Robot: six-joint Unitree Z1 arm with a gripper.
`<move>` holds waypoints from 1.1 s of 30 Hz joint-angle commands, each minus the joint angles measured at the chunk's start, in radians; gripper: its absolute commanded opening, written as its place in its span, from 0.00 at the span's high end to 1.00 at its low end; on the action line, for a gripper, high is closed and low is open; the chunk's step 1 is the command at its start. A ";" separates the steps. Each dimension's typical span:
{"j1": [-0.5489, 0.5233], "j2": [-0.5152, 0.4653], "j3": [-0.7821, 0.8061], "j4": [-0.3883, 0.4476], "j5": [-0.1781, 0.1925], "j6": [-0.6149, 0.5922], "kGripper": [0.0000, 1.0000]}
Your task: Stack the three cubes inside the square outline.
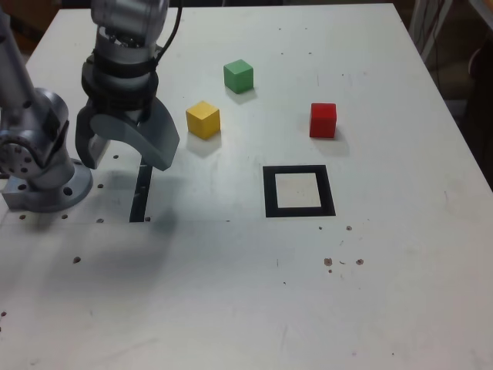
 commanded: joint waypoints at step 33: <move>0.139 0.282 -0.767 0.329 0.127 0.225 0.03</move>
